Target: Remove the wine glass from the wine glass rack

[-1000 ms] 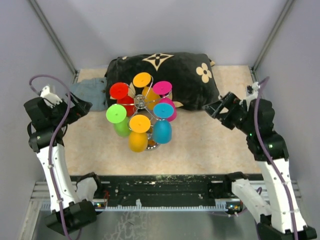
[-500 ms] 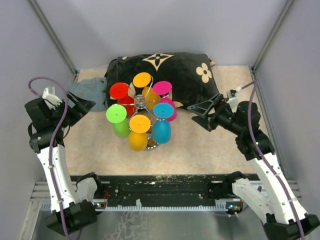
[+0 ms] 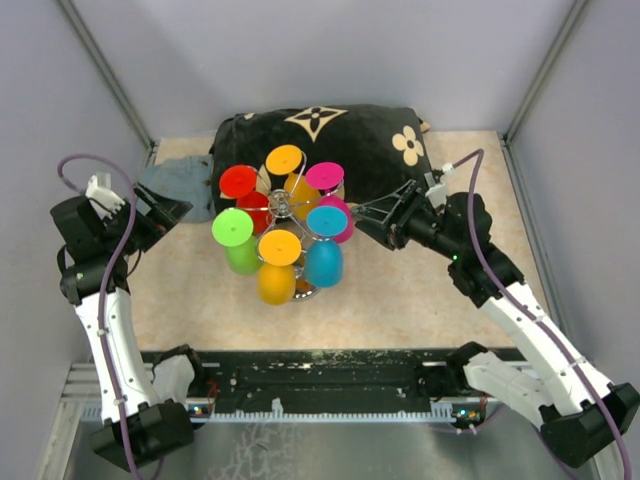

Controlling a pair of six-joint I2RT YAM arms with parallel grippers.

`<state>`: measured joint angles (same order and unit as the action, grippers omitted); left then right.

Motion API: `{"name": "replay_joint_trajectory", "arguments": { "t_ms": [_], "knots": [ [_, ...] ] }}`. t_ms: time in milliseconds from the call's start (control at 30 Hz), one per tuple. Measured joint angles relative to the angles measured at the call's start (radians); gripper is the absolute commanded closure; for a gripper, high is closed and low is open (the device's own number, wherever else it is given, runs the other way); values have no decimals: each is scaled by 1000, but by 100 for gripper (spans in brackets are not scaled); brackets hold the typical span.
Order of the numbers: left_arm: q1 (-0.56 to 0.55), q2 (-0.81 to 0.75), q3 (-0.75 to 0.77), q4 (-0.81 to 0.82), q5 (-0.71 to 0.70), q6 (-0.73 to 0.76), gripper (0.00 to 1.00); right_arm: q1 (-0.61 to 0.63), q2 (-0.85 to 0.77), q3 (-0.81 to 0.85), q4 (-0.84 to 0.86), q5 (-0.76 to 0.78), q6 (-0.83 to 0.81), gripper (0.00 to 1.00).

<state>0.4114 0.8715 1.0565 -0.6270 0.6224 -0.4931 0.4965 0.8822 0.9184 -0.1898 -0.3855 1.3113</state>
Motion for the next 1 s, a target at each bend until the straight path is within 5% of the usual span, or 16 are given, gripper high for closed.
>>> {"name": "replay_joint_trajectory", "arguments": {
  "t_ms": [667, 1000],
  "knots": [
    [0, 11, -26, 6, 11, 11, 0, 25, 59, 8, 53, -3, 19, 61],
    [0, 11, -29, 6, 11, 23, 0, 67, 74, 32, 78, 0, 17, 78]
  ]
}}
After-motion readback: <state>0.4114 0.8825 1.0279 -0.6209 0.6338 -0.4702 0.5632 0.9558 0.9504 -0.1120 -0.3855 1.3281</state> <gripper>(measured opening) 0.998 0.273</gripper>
